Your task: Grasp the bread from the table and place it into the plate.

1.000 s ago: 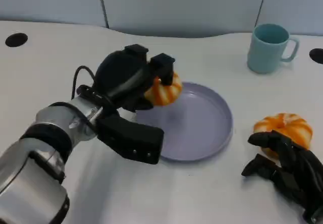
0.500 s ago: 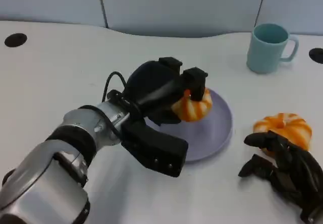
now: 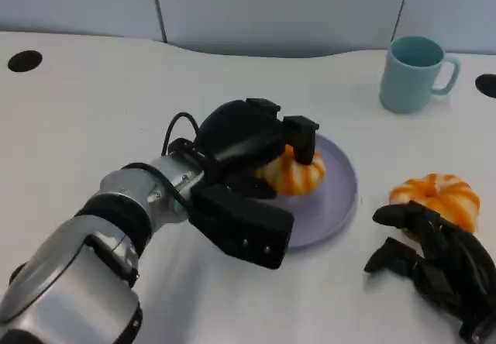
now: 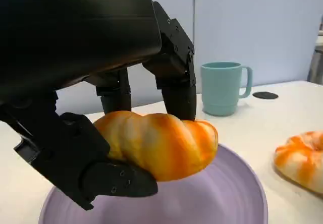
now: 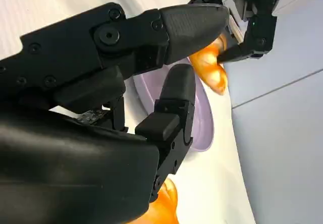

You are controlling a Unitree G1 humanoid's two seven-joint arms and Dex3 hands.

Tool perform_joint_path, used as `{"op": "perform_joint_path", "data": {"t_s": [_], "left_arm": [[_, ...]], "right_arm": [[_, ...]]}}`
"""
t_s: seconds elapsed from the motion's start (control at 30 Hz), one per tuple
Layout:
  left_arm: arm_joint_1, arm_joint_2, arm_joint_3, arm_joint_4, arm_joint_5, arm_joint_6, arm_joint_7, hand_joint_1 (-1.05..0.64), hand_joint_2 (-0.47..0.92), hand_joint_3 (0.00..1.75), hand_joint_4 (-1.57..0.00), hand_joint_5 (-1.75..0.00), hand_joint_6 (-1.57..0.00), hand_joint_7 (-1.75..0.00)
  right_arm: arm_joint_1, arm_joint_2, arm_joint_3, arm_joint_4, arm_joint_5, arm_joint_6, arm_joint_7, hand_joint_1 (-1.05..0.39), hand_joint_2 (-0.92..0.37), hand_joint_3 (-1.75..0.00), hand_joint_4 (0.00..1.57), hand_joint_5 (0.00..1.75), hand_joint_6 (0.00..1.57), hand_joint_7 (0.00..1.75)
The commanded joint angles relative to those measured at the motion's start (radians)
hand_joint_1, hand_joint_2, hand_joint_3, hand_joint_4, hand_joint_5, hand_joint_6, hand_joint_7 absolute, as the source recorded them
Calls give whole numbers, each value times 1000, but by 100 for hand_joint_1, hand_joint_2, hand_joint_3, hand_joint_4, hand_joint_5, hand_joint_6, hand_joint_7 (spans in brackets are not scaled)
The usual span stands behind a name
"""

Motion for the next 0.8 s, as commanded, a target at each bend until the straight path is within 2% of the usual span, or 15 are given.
{"op": "perform_joint_path", "data": {"t_s": [0.03,0.07,0.1,0.13,0.17,0.23,0.3,0.33,0.47,0.8], "left_arm": [[2,6,23,14,-43,2,-114,-28,92,23,-56,-118,-60,-34],[3,3,37,16,-65,6,-160,-29,92,22,-51,-120,-57,-29],[4,2,45,16,-77,8,-187,-32,92,19,-44,-115,-52,-22],[5,1,51,14,-85,9,-205,-37,92,15,-40,-97,-49,-15],[5,2,52,12,-87,12,-217,-39,92,14,-37,-88,-48,-11],[-1,1,49,9,-86,42,-258,-48,92,21,-30,-57,-42,-4],[-1,3,49,3,-86,48,-268,-52,92,24,-27,-47,-39,-1],[1,5,49,0,-86,43,-261,-54,92,24,-20,-41,-39,-1],[5,11,56,-7,-92,24,-251,-57,92,26,-13,-37,-38,0],[45,43,121,-16,-148,-47,-238,-54,92,22,-14,-41,-41,-1]], "right_arm": [[25,-4,2,14,-12,3,-3,-44,-92,-27,61,144,61,102],[25,-4,2,12,-11,5,-4,-44,-92,-27,61,144,61,102],[25,-6,3,12,-12,8,-5,-44,-92,-27,61,144,61,102],[25,-7,3,13,-12,9,-5,-45,-92,-26,61,144,61,102],[25,-8,4,12,-12,11,-7,-45,-92,-26,61,144,61,102],[24,-7,3,10,-9,21,-10,-45,-92,-25,62,144,61,103],[25,-7,3,7,-9,25,-15,-45,-92,-24,62,144,61,103],[26,-7,4,4,-11,26,-18,-44,-92,-24,62,144,61,103],[23,-5,-2,2,0,41,-20,-45,-92,-24,62,143,63,103],[18,-10,-1,6,-6,41,-26,-44,-92,-24,64,141,63,103]]}}
